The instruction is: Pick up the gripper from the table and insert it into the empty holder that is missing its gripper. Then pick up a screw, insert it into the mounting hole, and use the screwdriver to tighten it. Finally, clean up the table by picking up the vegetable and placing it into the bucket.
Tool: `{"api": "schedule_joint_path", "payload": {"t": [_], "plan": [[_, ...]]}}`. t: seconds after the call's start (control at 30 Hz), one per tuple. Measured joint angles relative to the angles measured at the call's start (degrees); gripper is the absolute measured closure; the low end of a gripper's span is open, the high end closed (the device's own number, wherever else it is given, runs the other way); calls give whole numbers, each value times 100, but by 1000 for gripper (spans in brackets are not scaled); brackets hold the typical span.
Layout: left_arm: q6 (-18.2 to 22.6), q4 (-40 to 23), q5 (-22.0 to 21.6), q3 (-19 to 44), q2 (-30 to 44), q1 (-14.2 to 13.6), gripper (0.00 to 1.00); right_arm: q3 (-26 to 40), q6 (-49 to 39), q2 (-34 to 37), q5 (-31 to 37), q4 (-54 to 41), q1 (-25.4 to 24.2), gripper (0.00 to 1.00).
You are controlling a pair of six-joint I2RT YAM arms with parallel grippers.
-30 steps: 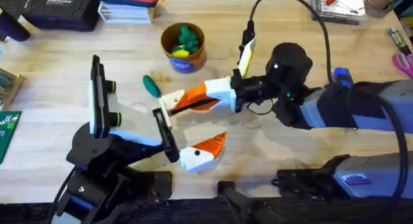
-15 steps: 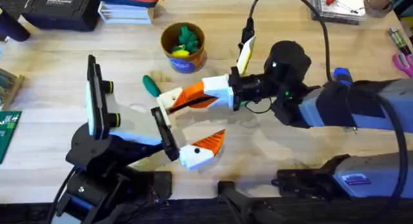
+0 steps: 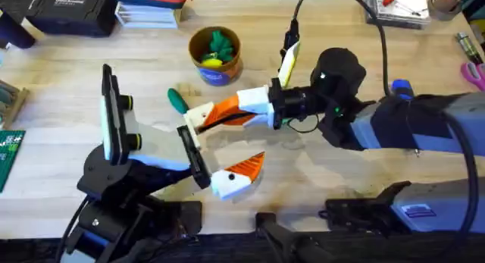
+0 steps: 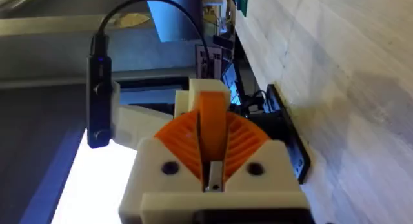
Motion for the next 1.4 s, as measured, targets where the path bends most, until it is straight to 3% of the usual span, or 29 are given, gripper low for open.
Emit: {"api": "schedule_joint_path", "payload": {"t": [0.23, 0.33, 0.47, 0.6, 0.93, 1.13, 1.4], "plan": [[85, 8, 37, 0, -35, -7, 13, 0, -61, 39, 72, 199, 101, 790], [80, 6, 35, 0, -35, -7, 13, 2, -63, 44, 44, 309, 118, 676], [83, -5, 283, 0, -35, -66, 13, 29, -76, 55, 41, 345, 180, 415], [83, -15, 485, 0, -35, -122, 13, 49, -100, 57, 44, 353, 225, 33], [83, -29, 603, 0, -35, -122, 13, 52, -167, 57, 48, 350, 155, 9], [83, -31, 620, 0, -35, -122, 14, 105, -511, 66, 129, 23, -514, 8], [83, -31, 621, 0, -35, -122, 14, 693, -1762, -52, 307, -1902, -1284, 8]]}}
